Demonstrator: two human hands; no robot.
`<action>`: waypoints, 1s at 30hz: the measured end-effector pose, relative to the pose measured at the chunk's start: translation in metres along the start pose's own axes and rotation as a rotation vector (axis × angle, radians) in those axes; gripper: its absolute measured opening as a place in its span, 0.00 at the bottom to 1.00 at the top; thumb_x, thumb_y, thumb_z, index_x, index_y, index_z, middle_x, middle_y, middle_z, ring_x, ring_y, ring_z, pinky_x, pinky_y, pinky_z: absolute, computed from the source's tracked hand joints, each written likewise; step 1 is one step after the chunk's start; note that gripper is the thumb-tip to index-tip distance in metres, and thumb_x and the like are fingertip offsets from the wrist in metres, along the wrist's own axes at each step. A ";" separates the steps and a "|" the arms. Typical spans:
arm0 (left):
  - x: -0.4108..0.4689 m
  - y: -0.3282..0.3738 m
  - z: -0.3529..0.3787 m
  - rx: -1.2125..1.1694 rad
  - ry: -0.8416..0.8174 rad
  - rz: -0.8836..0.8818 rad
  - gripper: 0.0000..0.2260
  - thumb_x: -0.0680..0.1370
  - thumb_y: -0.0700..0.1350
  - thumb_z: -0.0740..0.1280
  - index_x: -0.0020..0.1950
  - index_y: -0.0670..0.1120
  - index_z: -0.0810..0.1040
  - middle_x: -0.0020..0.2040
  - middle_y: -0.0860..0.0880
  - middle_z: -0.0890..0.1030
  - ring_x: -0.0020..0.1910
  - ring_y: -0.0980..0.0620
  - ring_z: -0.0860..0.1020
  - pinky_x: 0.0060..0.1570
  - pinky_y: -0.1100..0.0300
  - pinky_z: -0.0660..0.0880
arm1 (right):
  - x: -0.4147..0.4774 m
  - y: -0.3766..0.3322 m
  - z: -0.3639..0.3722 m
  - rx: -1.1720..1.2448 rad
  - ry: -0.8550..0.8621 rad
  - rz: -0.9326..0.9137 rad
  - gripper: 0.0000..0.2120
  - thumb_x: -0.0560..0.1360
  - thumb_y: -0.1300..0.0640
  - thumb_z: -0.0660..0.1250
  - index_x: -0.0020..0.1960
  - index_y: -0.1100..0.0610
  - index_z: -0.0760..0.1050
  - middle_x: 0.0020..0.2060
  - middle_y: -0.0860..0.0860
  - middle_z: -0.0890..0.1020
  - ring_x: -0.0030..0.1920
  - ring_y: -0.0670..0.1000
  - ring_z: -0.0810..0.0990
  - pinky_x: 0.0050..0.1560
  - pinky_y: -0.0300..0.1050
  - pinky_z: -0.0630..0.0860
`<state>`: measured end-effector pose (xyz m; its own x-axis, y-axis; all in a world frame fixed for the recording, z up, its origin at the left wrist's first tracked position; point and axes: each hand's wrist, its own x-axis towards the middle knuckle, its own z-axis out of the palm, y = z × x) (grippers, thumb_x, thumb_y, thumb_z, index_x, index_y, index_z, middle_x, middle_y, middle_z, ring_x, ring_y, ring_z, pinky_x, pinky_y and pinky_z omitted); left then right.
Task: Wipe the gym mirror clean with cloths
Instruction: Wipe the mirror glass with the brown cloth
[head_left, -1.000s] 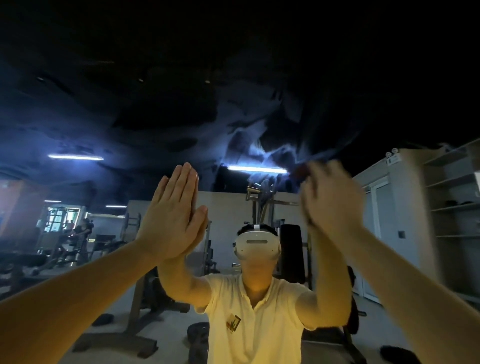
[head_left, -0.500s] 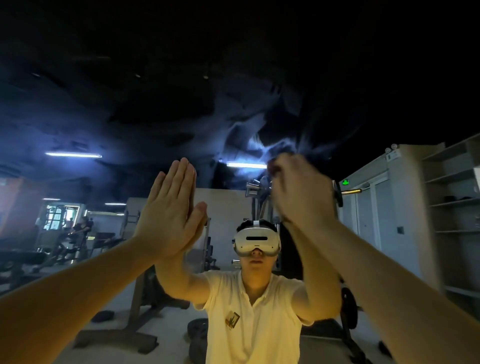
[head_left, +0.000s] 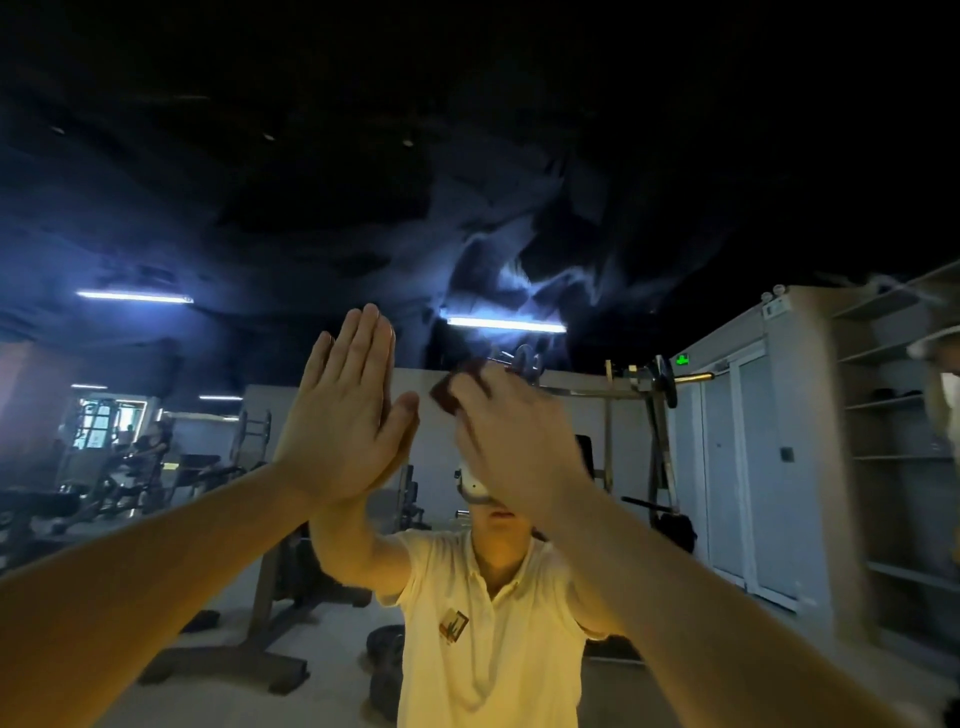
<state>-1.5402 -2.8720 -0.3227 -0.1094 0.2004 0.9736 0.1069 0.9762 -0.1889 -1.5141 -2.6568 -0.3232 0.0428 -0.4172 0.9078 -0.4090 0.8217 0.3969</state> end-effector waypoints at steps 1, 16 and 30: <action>0.000 0.000 0.000 -0.003 0.004 -0.004 0.34 0.85 0.61 0.45 0.84 0.41 0.45 0.85 0.42 0.45 0.84 0.47 0.42 0.82 0.42 0.48 | -0.005 0.019 -0.006 -0.054 0.007 0.035 0.13 0.78 0.52 0.70 0.61 0.51 0.73 0.51 0.52 0.78 0.44 0.48 0.79 0.42 0.42 0.75; -0.016 -0.045 -0.020 -0.064 -0.001 0.125 0.29 0.86 0.54 0.45 0.83 0.41 0.56 0.84 0.42 0.56 0.84 0.46 0.53 0.80 0.39 0.57 | -0.018 -0.060 0.028 0.046 -0.070 -0.274 0.12 0.75 0.48 0.67 0.56 0.50 0.76 0.51 0.50 0.77 0.51 0.51 0.76 0.54 0.50 0.79; -0.041 -0.076 -0.021 -0.035 -0.088 0.095 0.32 0.86 0.58 0.46 0.85 0.43 0.47 0.86 0.46 0.46 0.84 0.51 0.43 0.82 0.47 0.48 | 0.042 -0.063 0.041 -0.001 0.071 0.096 0.15 0.75 0.51 0.68 0.61 0.52 0.75 0.57 0.54 0.73 0.57 0.56 0.74 0.60 0.54 0.74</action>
<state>-1.5227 -2.9565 -0.3458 -0.1834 0.2996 0.9363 0.1552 0.9493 -0.2733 -1.5233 -2.7422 -0.3156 0.0674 -0.3081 0.9490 -0.4136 0.8569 0.3075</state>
